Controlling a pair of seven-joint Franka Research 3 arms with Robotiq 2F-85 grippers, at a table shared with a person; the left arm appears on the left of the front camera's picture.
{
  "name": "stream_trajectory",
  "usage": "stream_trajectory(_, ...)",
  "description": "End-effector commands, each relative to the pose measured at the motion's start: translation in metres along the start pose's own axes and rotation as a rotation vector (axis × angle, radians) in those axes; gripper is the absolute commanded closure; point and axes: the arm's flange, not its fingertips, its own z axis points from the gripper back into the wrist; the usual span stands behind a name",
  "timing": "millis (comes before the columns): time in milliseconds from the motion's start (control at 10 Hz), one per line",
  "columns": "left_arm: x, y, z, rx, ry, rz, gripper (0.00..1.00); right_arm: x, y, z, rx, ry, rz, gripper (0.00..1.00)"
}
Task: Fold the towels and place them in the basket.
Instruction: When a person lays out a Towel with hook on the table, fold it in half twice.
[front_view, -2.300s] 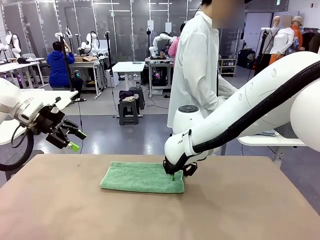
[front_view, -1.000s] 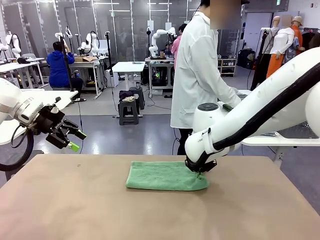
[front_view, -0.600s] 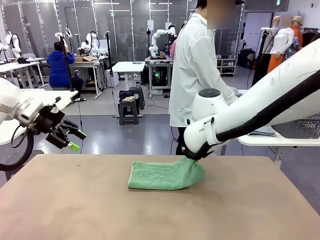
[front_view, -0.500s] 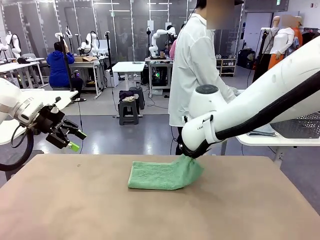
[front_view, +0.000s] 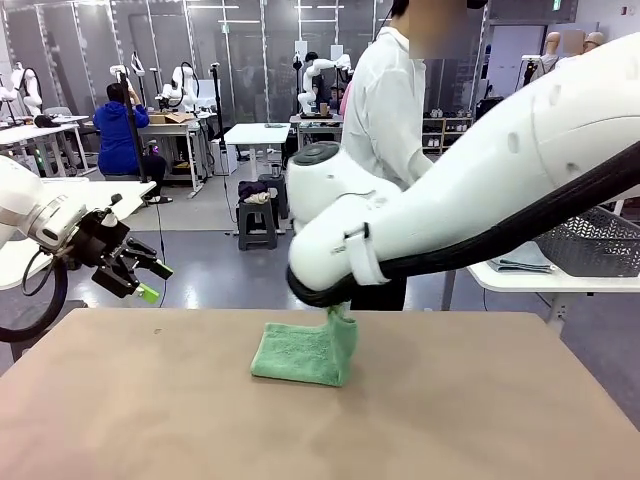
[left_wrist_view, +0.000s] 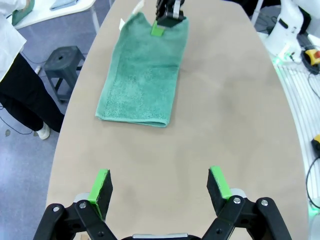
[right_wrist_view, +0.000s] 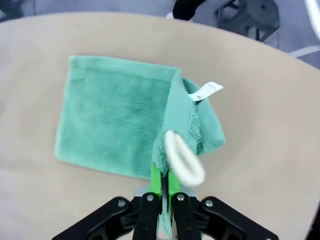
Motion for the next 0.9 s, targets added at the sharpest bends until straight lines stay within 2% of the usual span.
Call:
stream_trajectory(0, 0.000, 0.000, 0.001, 0.001, -0.001, 0.000, 0.04, 0.020, 0.032, -0.015, -0.028, 0.015, -0.080, 1.00)
stream_trajectory(400, 0.000, 0.000, 0.001, 0.001, -0.001, 0.000, 0.04, 0.028, 0.074, -0.036, 0.018, 0.017, -0.142, 1.00)
stream_trajectory(800, 0.000, 0.000, 0.001, 0.001, -0.001, 0.000, 0.04, 0.030, 0.093, -0.053, 0.065, 0.069, -0.140, 1.00)
